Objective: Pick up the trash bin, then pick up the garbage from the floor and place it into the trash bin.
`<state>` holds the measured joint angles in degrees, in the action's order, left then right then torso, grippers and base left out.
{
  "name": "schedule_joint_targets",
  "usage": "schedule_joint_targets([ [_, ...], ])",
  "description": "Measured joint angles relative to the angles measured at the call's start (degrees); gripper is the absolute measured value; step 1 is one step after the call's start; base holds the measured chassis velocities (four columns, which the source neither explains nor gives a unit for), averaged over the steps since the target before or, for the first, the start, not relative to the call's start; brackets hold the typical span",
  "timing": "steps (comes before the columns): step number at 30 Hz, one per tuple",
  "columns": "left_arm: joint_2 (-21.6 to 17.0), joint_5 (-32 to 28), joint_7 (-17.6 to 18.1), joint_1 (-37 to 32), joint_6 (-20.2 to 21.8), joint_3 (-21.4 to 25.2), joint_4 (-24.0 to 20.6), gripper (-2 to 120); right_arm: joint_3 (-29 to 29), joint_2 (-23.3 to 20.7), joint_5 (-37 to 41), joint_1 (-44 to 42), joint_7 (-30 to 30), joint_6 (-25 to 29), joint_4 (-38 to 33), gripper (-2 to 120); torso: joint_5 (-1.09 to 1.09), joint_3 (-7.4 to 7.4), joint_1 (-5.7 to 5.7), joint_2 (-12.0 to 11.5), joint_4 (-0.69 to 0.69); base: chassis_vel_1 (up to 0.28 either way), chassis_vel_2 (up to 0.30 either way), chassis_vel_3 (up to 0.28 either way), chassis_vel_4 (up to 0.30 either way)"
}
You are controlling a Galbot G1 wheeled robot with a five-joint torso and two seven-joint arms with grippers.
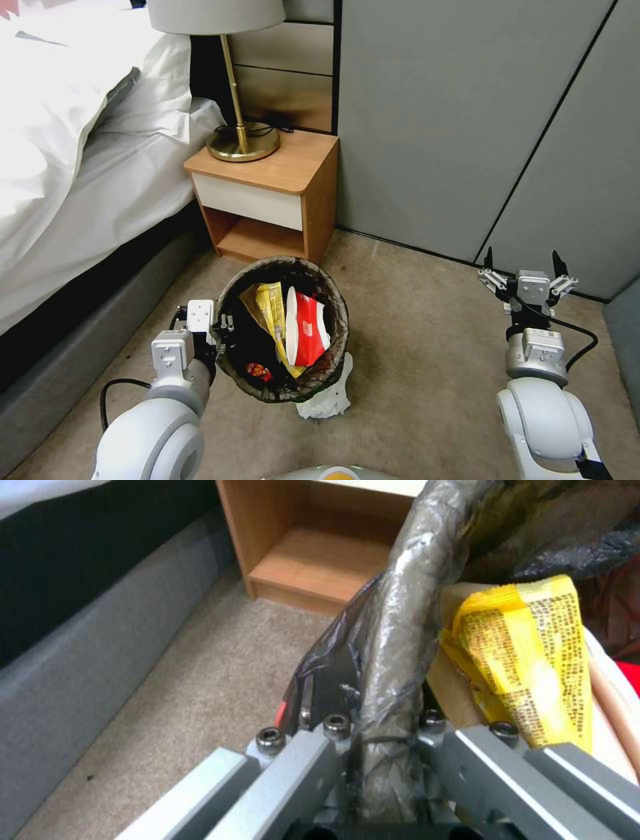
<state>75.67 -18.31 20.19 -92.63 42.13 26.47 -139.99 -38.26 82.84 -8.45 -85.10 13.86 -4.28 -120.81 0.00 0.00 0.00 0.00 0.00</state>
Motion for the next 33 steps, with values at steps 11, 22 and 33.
schedule_joint_targets([
  [11, 0.1, -0.2, 0.3, 0.0, 0.0, 0.0, 0.0, 0, -0.1, 0.0, 0.0, 0.1, 0.0, 0.0, 0.1, 100, 0.00, 0.00, 0.00, 0.0, 0.00, 0.015, 0.009, 0.011, 0.008],
  [22, 0.2, -0.9, 0.7, -0.2, 0.0, 0.2, -0.2, 0, -0.3, 0.0, -0.5, 0.1, 0.0, 0.3, 0.5, 100, 0.00, 0.00, 0.00, 0.0, 0.00, 0.020, 0.020, 0.019, 0.014],
  [33, 0.3, -0.9, 0.8, 0.0, 0.0, 0.3, -0.1, 0, -0.6, -0.1, -0.7, 0.3, -0.1, 0.4, 0.9, 100, 0.00, 0.00, 0.00, 0.0, 0.00, 0.052, 0.056, 0.058, 0.051],
])
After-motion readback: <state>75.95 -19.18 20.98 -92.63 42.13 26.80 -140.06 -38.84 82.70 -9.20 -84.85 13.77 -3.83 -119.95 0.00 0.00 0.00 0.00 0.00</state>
